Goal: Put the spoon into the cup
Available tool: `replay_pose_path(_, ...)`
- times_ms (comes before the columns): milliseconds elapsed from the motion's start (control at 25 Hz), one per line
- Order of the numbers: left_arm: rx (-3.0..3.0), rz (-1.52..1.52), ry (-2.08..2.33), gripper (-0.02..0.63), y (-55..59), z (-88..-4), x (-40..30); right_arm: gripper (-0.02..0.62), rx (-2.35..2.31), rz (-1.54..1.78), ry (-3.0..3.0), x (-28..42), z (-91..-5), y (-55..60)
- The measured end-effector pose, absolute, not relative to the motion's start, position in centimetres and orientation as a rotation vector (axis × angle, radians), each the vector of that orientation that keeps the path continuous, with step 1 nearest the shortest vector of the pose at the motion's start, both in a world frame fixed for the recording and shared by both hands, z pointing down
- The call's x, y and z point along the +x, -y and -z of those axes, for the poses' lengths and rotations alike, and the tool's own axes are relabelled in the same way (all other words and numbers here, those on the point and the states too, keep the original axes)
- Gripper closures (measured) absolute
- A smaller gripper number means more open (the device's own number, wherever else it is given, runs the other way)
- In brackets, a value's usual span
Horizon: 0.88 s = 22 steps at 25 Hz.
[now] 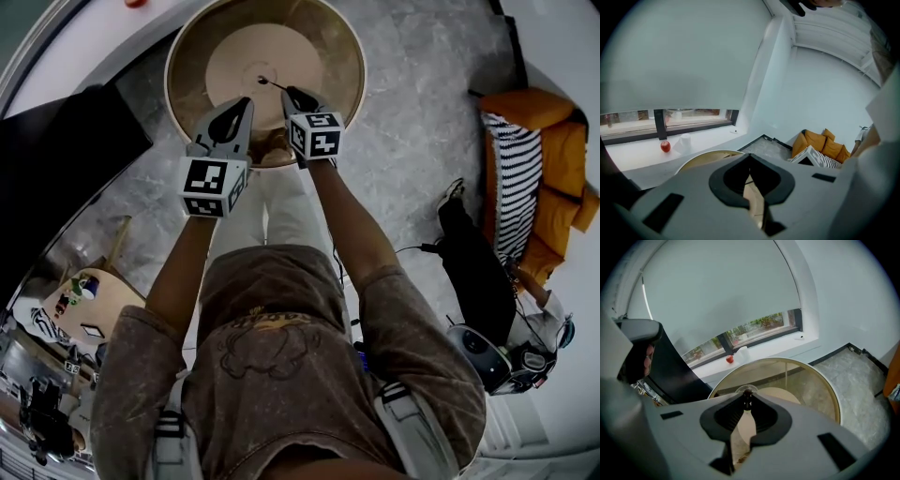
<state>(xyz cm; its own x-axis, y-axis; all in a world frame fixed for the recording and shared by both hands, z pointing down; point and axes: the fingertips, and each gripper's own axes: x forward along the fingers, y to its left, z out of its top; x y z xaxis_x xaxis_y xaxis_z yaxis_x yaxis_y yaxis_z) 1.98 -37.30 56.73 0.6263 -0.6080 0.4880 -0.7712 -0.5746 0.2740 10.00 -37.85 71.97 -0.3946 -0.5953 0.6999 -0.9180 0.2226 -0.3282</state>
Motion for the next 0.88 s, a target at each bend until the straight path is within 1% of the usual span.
replay_pose_path(600,2.376,-0.516,1.049,0.598,37.3,-58.7,1.5,0.534,1.337,-1.127,1.963,8.3,-78.1,37.9)
replay_pose_path(880,2.345,-0.522,1.059,0.598,37.5,-59.6,0.8,0.534,1.336,-1.156,1.938,7.7,-79.4,38.4)
